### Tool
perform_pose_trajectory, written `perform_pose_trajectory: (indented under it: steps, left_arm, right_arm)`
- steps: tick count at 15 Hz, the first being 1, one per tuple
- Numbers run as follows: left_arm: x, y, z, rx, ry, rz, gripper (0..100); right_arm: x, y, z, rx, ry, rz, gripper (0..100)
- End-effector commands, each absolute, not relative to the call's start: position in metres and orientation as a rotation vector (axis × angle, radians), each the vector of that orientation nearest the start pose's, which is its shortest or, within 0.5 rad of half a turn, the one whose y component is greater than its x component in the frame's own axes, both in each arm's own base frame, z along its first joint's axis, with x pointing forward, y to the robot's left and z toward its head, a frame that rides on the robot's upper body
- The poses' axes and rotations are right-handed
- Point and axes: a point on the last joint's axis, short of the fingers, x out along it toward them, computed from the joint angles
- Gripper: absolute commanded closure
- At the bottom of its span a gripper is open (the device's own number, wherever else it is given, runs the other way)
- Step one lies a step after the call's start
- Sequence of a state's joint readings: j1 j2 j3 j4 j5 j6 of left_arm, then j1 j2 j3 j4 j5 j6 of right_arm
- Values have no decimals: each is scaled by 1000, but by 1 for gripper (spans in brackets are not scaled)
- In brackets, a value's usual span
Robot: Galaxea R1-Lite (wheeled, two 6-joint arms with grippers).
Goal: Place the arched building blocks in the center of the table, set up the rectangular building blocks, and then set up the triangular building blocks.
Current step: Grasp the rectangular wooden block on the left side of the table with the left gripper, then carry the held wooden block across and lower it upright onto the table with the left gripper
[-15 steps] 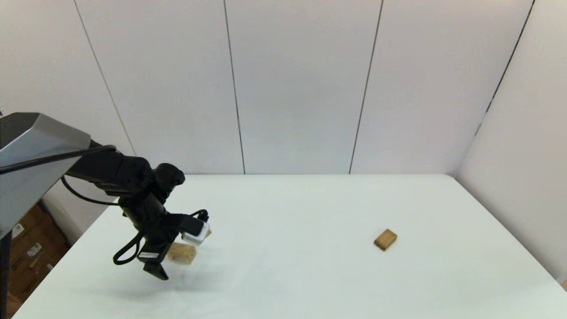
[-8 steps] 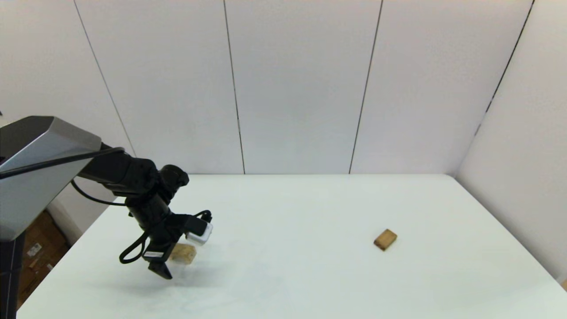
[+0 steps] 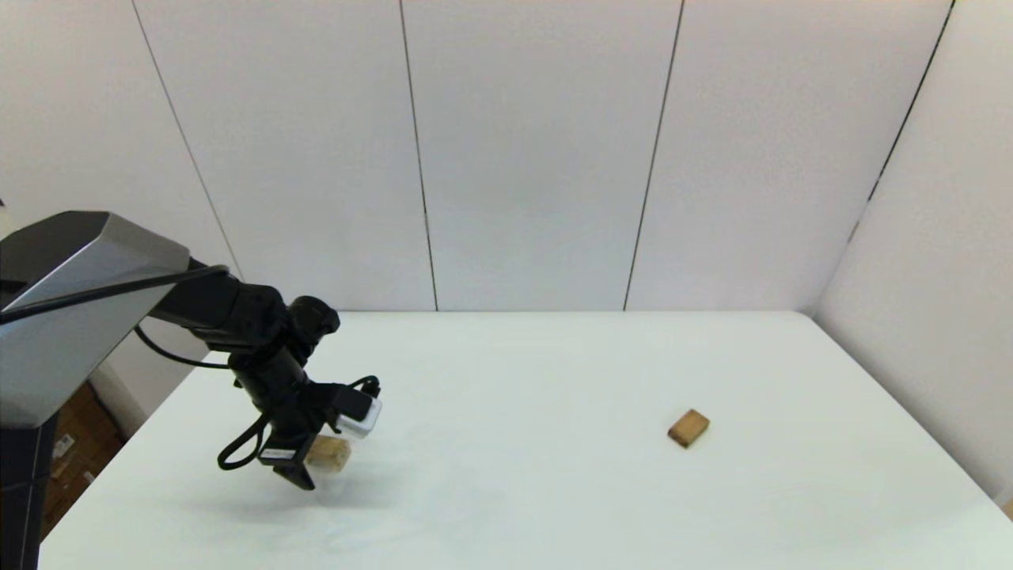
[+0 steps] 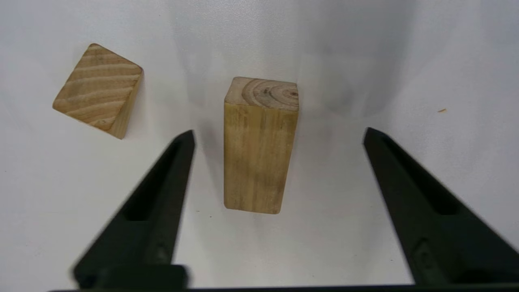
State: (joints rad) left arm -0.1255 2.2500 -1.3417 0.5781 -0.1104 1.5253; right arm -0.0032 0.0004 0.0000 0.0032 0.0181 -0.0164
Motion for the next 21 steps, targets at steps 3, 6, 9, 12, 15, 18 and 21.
perform_pose_trajectory:
  steps: [3,6,9,12,15,18,21]
  left_arm:
    - [362,-48,37,1218,1037,-1273,100]
    - [363,-47,39,1220,1029,-1266,100]
    - [360,-47,51,1221,1010,-1252,100]
    - [353,-48,70,1195,1008,-1215,100]
    - [341,-61,89,1189,984,-1235,100]
    - [331,-93,98,1133,980,-1240,100]
    - [318,-128,102,1121,971,-1253,100]
  right_arm:
    - [-23,0,75,-17,4,15,0]
    - [-23,0,75,-17,4,15,0]
    - [-23,0,75,-17,4,15,0]
    - [-23,0,75,-17,4,15,0]
    - [-23,0,75,-17,3,15,0]
    - [-23,0,75,-17,3,15,0]
    - [-23,0,75,-17,3,15,0]
